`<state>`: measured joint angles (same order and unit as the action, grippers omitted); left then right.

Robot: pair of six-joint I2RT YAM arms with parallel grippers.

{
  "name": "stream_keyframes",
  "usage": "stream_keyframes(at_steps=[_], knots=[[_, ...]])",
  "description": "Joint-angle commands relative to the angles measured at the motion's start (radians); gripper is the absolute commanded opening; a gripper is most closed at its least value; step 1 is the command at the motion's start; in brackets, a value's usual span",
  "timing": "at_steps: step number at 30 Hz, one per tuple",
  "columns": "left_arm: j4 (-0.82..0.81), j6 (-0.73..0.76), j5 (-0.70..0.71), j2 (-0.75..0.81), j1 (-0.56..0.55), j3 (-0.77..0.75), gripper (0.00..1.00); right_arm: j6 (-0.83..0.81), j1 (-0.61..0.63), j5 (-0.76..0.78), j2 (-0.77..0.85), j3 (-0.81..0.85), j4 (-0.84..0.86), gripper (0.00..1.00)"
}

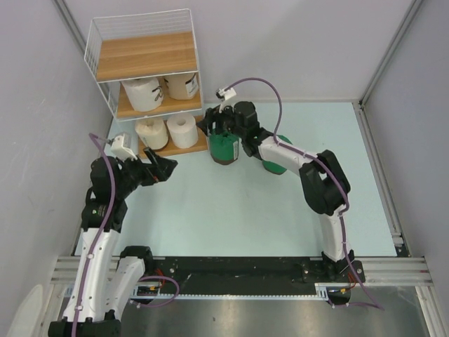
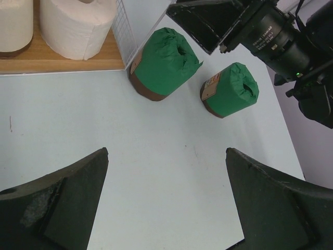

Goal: Place and organize the paper towels onto the shelf

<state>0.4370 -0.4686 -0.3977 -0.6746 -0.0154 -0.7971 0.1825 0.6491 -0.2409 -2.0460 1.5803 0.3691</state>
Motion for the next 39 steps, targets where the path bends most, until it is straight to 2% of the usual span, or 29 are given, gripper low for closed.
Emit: stream_keyframes(at_steps=[1,5,6,8,9,11,12,23,34,39], knots=[[-0.044,0.013,-0.009,-0.017,-0.003,0.007,1.00,-0.075,0.006,0.008,-0.068,0.122,0.103,0.62],[-0.052,0.024,-0.009,-0.034,-0.001,0.006,1.00,-0.077,0.009,0.017,-0.121,0.155,0.148,0.43],[-0.052,0.024,-0.009,-0.036,-0.001,0.006,1.00,-0.078,0.009,0.021,-0.140,0.161,0.160,0.35],[-0.055,0.027,-0.009,-0.039,-0.001,0.009,1.00,-0.074,0.009,0.032,-0.157,0.179,0.169,0.28],[-0.057,0.027,-0.009,-0.037,-0.001,0.012,1.00,-0.071,0.009,0.034,-0.173,0.185,0.178,0.20],[-0.055,0.033,-0.004,-0.037,0.000,0.016,1.00,-0.072,0.009,0.046,-0.187,0.205,0.177,0.09],[-0.052,0.035,-0.003,-0.036,0.000,0.018,1.00,-0.074,0.007,0.052,-0.190,0.208,0.179,0.00],[-0.023,0.031,0.002,0.000,0.006,0.036,1.00,-0.086,-0.058,0.210,-0.096,0.080,0.168,0.00],[0.002,0.018,0.007,0.024,0.006,0.036,1.00,-0.051,-0.219,0.186,-0.037,0.026,0.119,0.00],[0.003,0.012,0.007,0.035,0.005,0.042,1.00,-0.052,-0.270,0.204,0.046,-0.081,0.108,0.00]])
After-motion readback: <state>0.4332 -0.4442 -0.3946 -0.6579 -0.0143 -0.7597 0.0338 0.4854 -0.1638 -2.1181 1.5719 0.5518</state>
